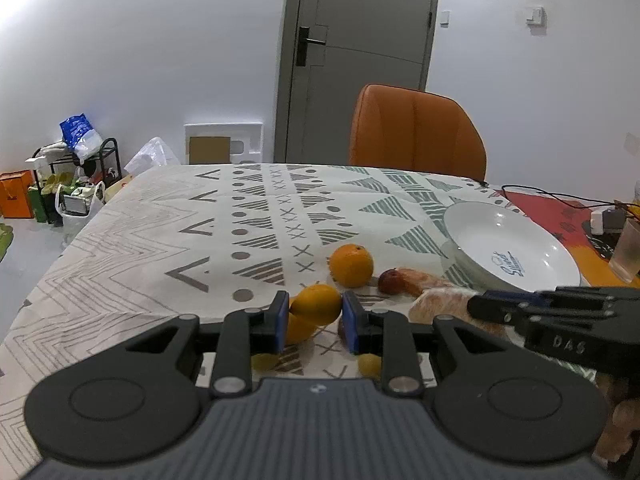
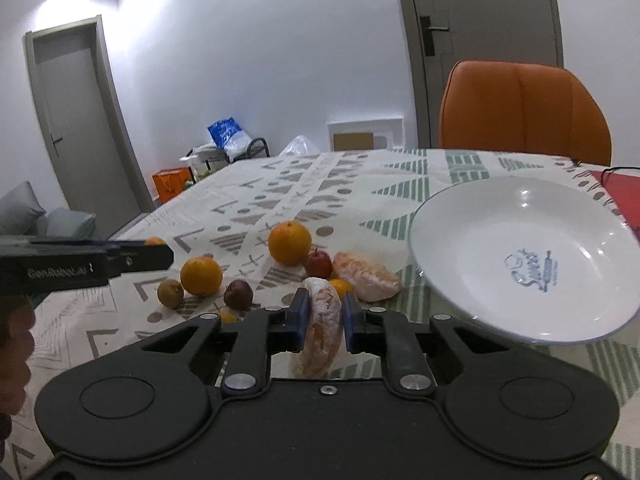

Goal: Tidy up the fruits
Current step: 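Carry the mandarin and pomelo segment into the white plate and open both tools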

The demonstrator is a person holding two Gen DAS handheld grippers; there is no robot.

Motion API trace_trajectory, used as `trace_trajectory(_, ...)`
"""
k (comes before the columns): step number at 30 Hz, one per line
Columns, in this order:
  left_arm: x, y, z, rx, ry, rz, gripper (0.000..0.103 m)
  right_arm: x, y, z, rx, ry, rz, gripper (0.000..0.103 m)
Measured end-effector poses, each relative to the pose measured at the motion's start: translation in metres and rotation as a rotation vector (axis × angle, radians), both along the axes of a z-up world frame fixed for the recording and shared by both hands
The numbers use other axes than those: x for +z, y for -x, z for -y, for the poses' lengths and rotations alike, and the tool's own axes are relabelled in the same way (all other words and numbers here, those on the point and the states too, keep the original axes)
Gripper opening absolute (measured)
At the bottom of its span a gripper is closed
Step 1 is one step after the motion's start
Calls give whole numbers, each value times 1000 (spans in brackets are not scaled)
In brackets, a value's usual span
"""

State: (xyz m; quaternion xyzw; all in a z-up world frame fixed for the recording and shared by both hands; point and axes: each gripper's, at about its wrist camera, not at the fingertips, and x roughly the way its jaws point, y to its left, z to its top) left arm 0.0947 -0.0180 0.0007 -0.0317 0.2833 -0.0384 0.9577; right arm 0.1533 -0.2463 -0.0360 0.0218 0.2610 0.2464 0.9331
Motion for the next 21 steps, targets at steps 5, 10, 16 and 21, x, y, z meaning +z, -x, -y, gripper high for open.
trace_trajectory(5, 2, -4, 10, -21, -11, 10, 27, 10, 4, 16, -28, -27, 36, 16)
trace_trajectory(10, 2, -8, 23, -44, -18, 16, 27, 16, 4, 34, -77, -44, 61, 16)
trace_trajectory(16, 3, -15, 38, -67, -21, 21, 27, 17, 2, 56, -130, -59, 76, 16)
trace_trajectory(21, 6, -21, 48, -80, -29, 29, 27, 14, -2, 72, -168, -66, 79, 16)
